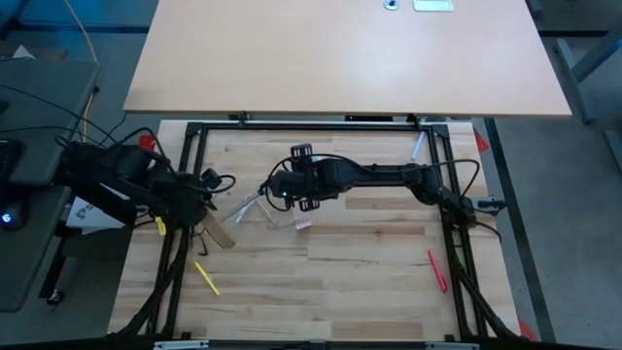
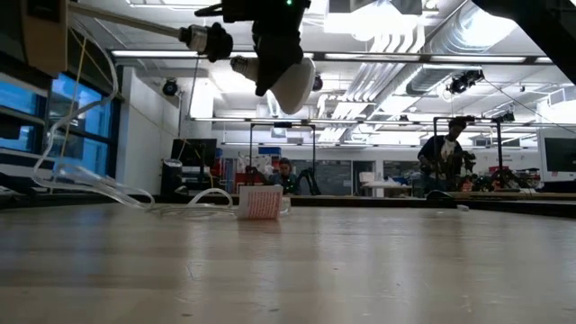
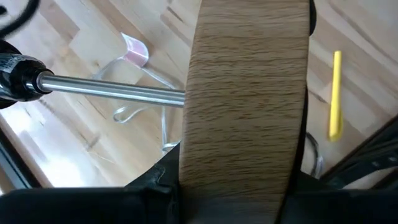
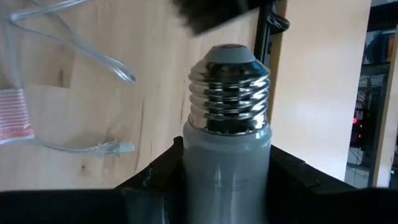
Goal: Screw lightbulb
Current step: Insert the light bulb into the lamp holder
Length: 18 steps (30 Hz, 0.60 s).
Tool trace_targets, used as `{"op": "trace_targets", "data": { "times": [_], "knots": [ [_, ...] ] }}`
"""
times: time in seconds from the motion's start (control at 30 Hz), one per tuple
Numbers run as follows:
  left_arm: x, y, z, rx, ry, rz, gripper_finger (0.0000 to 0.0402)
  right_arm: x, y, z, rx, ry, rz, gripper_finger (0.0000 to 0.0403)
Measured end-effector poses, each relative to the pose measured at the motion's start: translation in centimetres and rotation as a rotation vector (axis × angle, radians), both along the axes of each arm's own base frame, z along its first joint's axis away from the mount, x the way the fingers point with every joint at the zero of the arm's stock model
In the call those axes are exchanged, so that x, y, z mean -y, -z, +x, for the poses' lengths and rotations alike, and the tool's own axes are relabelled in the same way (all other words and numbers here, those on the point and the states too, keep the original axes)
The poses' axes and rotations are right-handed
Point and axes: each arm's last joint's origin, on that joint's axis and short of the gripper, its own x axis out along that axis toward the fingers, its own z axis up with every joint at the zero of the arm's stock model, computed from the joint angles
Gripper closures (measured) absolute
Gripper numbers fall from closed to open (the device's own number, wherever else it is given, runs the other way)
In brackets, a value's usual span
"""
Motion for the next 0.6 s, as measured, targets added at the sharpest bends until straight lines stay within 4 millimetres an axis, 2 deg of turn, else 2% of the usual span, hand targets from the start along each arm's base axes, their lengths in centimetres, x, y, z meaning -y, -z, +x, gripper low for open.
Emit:
{"op": "trace_targets", "data": {
  "times": [0.2, 0.37, 0.6],
  "knots": [
    [0.0, 0.1, 0.2, -0.009, 0.045, 0.034, 0.0294, -0.1, 0.0, 0.1, 0.004, -0.007, -0.002, 0.0248],
    [0.1, 0.3, 0.6, -0.051, 0.031, -0.05, 0.0294, -0.8, 0.0, 0.1, -0.022, -0.063, -0.022, 0.0248],
    [-0.2, 0.4, 1.0, -0.055, -0.024, -0.068, 0.0294, -1.2, 0.0, 0.1, -0.101, -0.173, -0.076, 0.0248]
  ]
}}
